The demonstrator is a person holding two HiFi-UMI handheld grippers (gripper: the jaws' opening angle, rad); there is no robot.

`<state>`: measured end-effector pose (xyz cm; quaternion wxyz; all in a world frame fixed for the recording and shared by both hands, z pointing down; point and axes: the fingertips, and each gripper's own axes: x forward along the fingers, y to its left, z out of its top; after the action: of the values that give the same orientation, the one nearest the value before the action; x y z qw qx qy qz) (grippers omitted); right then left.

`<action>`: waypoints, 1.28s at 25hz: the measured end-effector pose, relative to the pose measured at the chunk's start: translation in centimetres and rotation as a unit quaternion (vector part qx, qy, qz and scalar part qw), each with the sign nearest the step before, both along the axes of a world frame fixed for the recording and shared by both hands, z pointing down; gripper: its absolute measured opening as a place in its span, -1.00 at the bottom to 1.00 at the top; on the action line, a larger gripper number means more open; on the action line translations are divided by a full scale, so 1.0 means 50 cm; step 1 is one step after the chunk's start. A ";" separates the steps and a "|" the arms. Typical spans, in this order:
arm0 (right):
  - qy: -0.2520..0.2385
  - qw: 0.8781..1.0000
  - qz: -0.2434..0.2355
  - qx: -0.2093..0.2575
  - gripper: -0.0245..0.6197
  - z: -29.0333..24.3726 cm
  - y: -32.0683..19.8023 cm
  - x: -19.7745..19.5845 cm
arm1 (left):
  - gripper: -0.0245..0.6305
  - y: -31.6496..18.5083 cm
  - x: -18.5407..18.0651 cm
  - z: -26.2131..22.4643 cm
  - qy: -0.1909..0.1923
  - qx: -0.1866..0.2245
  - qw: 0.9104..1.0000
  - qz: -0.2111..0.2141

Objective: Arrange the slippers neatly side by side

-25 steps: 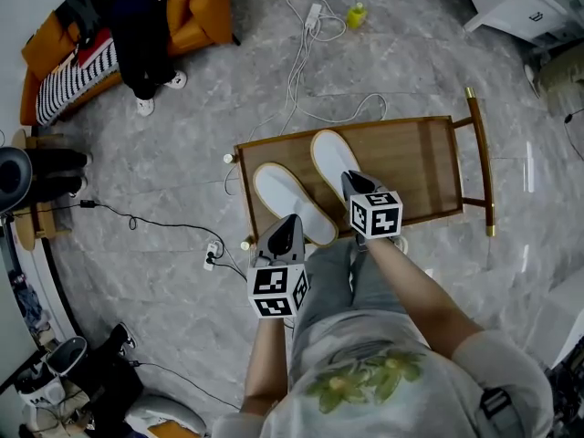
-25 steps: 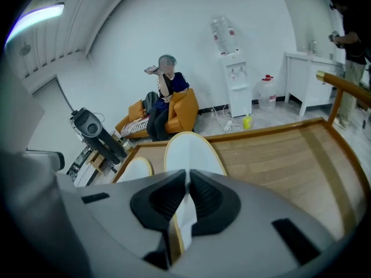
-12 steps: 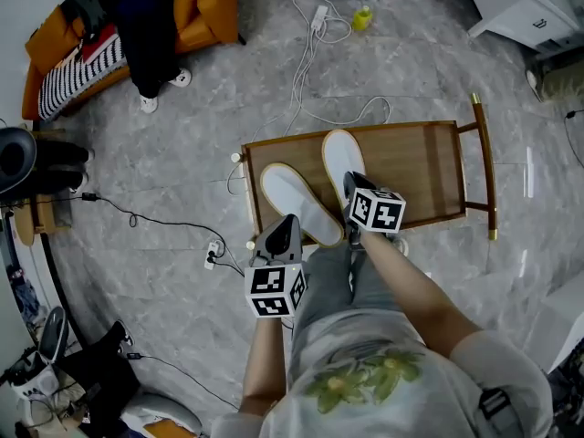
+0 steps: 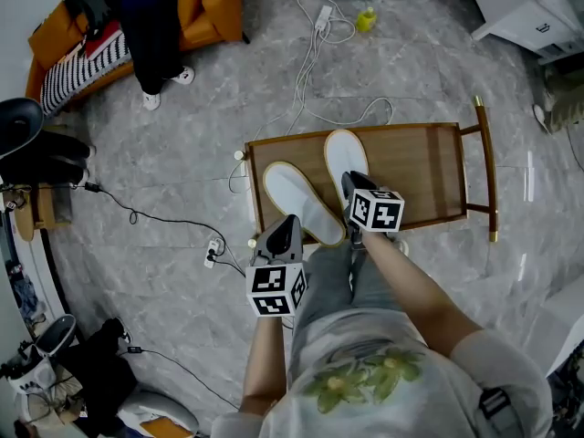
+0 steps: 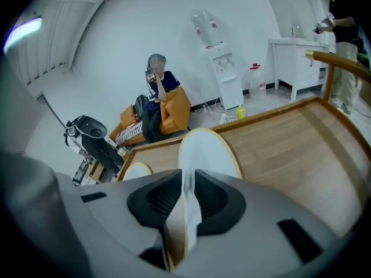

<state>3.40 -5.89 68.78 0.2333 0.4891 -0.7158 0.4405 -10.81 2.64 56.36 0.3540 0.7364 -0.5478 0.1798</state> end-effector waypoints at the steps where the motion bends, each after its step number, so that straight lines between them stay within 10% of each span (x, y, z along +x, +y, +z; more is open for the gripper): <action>1: 0.002 1.000 -0.008 0.009 -0.68 -0.007 -0.002 -0.002 | -0.88 0.000 -0.001 0.000 0.000 0.000 1.000 0.000; 12: -0.001 0.973 -0.165 0.163 -0.50 -0.150 0.005 -0.085 | -0.88 0.002 -0.003 -0.013 -0.002 0.006 1.000 -0.008; 32: -0.003 0.936 -0.341 0.091 -0.26 -0.103 0.087 -0.258 | -0.88 0.029 -0.056 -0.029 0.001 0.010 0.999 -0.051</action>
<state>-9.51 -1.55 63.63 0.3219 0.2336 -0.8772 0.2689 -13.60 4.10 54.90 0.3554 0.7112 -0.5863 0.1554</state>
